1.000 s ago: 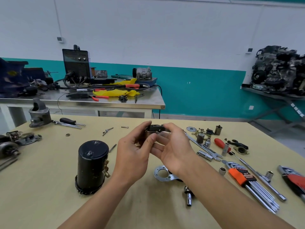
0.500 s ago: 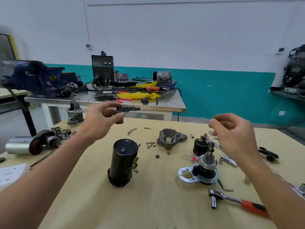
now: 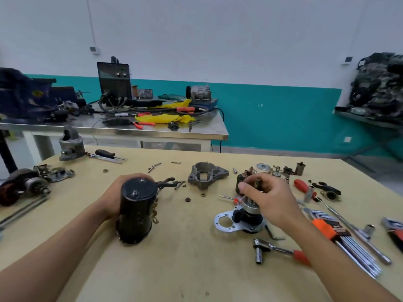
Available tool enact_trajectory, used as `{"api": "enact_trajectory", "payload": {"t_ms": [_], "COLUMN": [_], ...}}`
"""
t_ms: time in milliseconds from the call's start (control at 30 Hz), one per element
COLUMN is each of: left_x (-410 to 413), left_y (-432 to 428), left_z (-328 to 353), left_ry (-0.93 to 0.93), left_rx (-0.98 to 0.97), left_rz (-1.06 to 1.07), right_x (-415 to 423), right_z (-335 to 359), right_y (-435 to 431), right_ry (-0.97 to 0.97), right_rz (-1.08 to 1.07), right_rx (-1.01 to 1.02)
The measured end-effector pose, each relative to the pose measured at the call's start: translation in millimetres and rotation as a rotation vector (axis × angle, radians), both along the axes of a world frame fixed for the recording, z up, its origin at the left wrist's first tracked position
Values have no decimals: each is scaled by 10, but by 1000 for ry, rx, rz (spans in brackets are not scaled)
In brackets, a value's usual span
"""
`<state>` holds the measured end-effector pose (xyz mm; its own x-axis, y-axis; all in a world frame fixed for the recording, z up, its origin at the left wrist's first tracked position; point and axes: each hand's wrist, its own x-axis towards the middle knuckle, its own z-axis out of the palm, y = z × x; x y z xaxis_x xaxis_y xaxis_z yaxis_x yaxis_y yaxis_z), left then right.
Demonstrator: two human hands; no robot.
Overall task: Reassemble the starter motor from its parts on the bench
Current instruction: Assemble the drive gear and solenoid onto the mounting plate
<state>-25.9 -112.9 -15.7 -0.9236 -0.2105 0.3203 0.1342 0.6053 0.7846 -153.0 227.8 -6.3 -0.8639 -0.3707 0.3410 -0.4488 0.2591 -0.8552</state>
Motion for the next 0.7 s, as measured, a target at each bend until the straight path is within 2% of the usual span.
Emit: {"api": "enact_trajectory", "payload": {"t_ms": [67, 267, 367, 433, 500, 567, 633, 700], "left_x": [2, 15, 106, 164, 227, 243, 156, -85], "left_y": [-26, -138, -207, -247, -163, 135, 607, 1112], "left_z": [2, 55, 173, 332, 612, 908, 1085, 1115], "left_ry": [-6, -193, -235, -76, 184, 380, 429, 302], "left_rx": [-4, -126, 23, 173, 243, 158, -23, -135], "left_rz": [5, 80, 144, 275, 480, 559, 389, 181], "right_x": [-33, -53, -33, -5, 25, 26, -20, -85], "right_z": [-17, -164, -186, -203, -205, -148, -46, 44], "right_y": [6, -49, -84, -108, -137, -151, -135, -65], "right_ry": [-11, -63, -21, 4, 18, 6, -4, 1], "right_rz": [6, 48, 24, -2, -32, -102, -198, -295], "right_rx": [3, 149, 89, 26, -41, -171, -337, -441]}}
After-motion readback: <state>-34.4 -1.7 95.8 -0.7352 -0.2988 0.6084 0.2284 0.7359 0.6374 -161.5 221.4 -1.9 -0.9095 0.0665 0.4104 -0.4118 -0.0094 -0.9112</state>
